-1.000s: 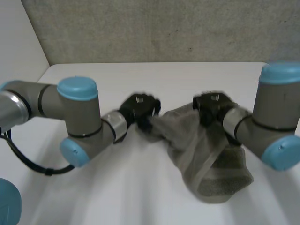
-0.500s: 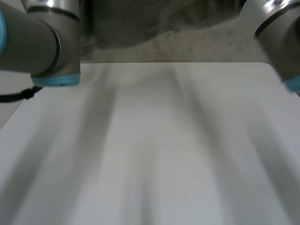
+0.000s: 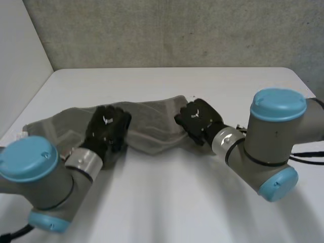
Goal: Fold the towel.
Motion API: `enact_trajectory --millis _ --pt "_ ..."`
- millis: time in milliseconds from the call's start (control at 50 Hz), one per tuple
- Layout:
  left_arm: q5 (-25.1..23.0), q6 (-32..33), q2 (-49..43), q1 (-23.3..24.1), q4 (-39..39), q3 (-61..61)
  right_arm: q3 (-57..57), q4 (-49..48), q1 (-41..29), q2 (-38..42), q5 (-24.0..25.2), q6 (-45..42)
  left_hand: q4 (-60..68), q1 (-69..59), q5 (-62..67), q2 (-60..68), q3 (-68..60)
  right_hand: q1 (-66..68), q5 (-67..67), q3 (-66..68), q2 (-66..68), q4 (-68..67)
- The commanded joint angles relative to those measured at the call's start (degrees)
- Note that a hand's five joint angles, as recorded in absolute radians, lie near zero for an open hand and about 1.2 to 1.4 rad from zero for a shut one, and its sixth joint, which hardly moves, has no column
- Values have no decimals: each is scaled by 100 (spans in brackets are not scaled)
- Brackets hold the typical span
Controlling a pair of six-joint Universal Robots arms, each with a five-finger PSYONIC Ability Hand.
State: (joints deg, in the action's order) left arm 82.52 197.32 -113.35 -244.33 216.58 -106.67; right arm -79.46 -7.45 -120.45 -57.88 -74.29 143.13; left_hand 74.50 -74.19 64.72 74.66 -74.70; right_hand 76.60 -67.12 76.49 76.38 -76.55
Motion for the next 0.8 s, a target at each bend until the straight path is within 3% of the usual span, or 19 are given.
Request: enact_trajectory --millis 20,180,260,360,400,520,620,800 --pt "36 -35 59 96 -967 85 -175 85 21 -197 -129 4 -3101 3070 -3123 -3117 3122 340 -288 351 362 -345" --pt "-16 -474 875 44 -1478 375 -720 121 171 -663 -129 -22 -5954 5923 -5976 -5970 5975 340 -288 351 362 -345" --pt "-43 -695 1043 -18 -1505 516 -1035 77 275 -725 -296 -127 -6058 6027 -6080 -6074 6079 340 -288 351 362 -345" --pt "-51 -730 1070 -493 -1540 736 -1273 15 434 -716 -673 -417 -6075 6044 -6097 -6091 6096 340 -288 351 362 -345" --pt "-156 -721 965 -895 -1584 919 -1317 -29 487 -707 -788 -462 -6075 6044 -6097 -6091 6096 340 -288 351 362 -345" --pt "-535 -677 349 -1249 -1927 1404 -1537 -380 750 -689 -929 -462 -5907 5876 -5929 -5923 5928 340 -288 351 362 -345" --pt "-693 -204 -545 -1600 -2970 2325 -1616 -556 803 -645 -964 -479 -5807 5775 -5828 -5823 5827 340 -288 351 362 -345" --pt "-693 790 -1399 -1811 -4088 3222 -1669 -591 821 -540 -929 -471 -5671 5640 -5693 -5687 5692 340 -288 351 362 -345"
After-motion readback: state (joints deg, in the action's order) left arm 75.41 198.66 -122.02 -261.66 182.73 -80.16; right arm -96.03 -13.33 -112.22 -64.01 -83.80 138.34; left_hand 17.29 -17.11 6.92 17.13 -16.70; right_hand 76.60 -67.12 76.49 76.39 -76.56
